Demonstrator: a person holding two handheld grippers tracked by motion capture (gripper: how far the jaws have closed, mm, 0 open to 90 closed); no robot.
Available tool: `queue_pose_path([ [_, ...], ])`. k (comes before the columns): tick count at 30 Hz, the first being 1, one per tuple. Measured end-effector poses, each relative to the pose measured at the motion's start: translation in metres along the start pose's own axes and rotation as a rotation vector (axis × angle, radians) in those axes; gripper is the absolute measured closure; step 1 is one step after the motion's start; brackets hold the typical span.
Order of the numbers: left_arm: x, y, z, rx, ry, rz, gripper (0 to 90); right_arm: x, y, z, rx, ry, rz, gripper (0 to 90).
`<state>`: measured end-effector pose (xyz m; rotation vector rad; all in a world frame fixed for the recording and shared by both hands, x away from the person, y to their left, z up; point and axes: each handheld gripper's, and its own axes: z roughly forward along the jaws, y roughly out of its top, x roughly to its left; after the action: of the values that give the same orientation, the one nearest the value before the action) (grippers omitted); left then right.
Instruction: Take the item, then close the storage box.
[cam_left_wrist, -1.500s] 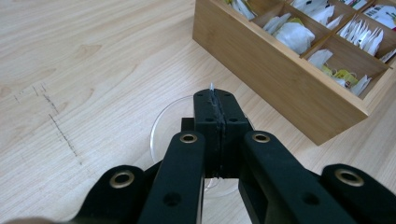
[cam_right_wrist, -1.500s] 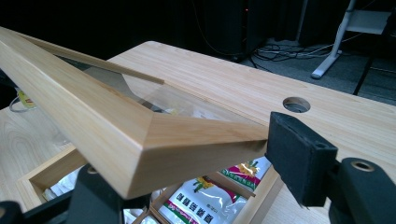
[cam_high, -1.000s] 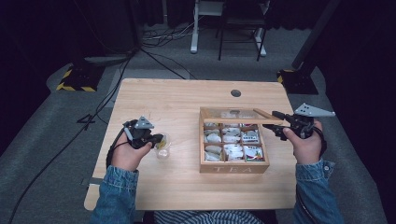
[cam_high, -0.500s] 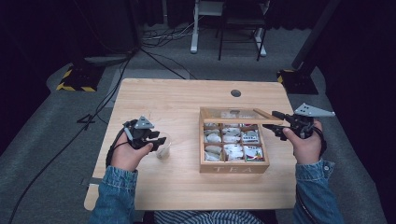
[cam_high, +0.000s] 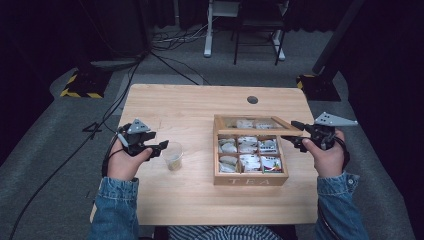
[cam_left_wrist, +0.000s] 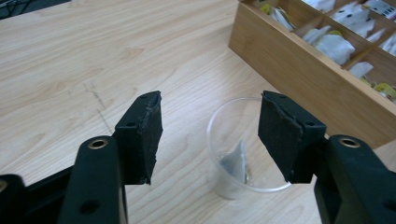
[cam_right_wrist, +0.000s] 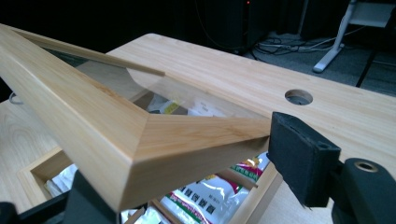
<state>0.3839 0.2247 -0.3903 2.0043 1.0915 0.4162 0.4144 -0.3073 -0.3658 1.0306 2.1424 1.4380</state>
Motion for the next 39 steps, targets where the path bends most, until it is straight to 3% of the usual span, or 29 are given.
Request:
queue_pose_path([
  [16, 0.039, -0.025, 0.013, 0.017, 0.114, -0.053, 35.6, 0.005, -0.003, -0.006, 0.058, -0.014, -0.005, 39.5],
  [31, 0.054, -0.047, 0.036, 0.102, 0.146, -0.083, 32.9, 0.01, -0.007, -0.01, 0.148, -0.013, -0.022, 38.5],
  [39, 0.055, -0.053, 0.044, 0.131, 0.137, -0.086, 32.4, 0.014, -0.01, -0.01, 0.175, -0.01, -0.021, 38.8],
])
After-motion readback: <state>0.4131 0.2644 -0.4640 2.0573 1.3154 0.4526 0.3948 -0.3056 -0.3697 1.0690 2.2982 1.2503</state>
